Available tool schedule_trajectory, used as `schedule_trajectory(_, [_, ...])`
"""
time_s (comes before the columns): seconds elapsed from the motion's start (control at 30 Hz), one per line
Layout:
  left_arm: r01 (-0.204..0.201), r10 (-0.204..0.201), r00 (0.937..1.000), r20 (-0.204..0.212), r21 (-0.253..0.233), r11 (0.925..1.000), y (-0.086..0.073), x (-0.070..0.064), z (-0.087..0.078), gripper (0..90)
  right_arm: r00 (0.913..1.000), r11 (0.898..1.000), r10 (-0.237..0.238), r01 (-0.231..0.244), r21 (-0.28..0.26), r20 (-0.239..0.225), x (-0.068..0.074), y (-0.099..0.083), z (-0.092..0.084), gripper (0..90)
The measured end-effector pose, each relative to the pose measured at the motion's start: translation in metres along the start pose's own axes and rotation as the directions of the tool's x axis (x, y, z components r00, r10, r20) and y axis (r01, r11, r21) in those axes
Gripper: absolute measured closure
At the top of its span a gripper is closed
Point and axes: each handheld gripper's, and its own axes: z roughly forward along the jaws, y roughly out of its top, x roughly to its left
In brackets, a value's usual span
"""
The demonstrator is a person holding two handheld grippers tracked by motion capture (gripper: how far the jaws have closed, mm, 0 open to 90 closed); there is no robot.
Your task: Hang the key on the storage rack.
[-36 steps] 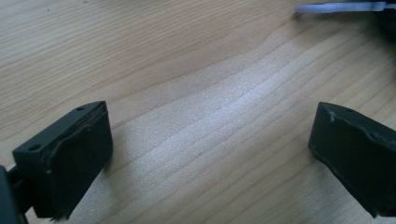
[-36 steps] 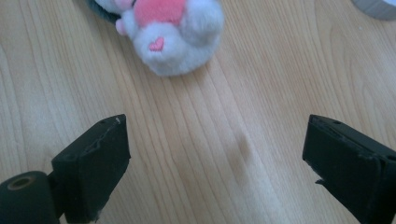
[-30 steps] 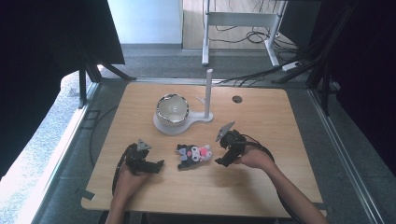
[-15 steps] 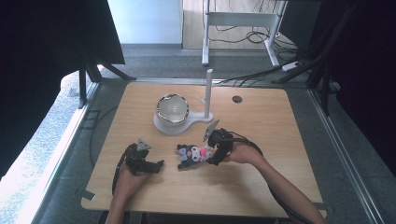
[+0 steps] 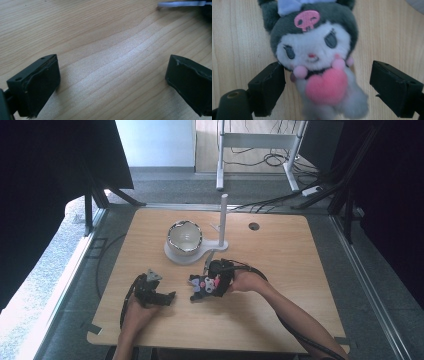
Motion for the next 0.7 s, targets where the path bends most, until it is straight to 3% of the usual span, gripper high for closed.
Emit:
schedule_trajectory(0.1, [0.0, 0.0, 1.0, 0.0, 0.0, 1.0, 0.0, 0.0, 0.0, 0.0, 0.9978, 0.997, -0.062, 0.063, 0.051, -0.022, 0.001, 0.007, 0.007, 17.4])
schedule_trajectory(0.13, [0.0, 0.0, 1.0, 0.0, 0.0, 1.0, 0.0, 0.0, 0.0, 0.0, 0.9978, 0.997, -0.062, 0.063, 0.051, -0.022, 0.001, 0.007, 0.007, 17.4])
schedule_trajectory(0.27, [0.0, 0.0, 1.0, 0.0, 0.0, 1.0, 0.0, 0.0, 0.0, 0.0, 0.994, 0.99, -0.099, 0.104, 0.1, -0.044, 0.001, 0.012, 0.01, 32.2])
schedule_trajectory(0.47, [0.001, -0.001, 1.0, -0.001, -0.001, 1.0, 0.0, 0.0, 0.0, 0.0, 0.9944, 0.986, -0.088, 0.095, 0.134, -0.058, 0.004, 0.015, 0.008, 39.6])
schedule_trajectory(0.57, [0.002, -0.002, 1.0, -0.001, -0.001, 1.0, 0.0, 0.0, 0.0, 0.0, 0.9941, 0.991, -0.065, 0.075, 0.114, -0.087, 0.002, 0.015, 0.0, 40.3])
schedule_trajectory(0.7, [0.003, -0.003, 1.0, -0.001, -0.001, 1.0, 0.0, 0.0, 0.0, 0.0, 0.9938, 0.993, -0.063, 0.072, 0.098, -0.091, -0.001, 0.014, -0.012, 40.5])
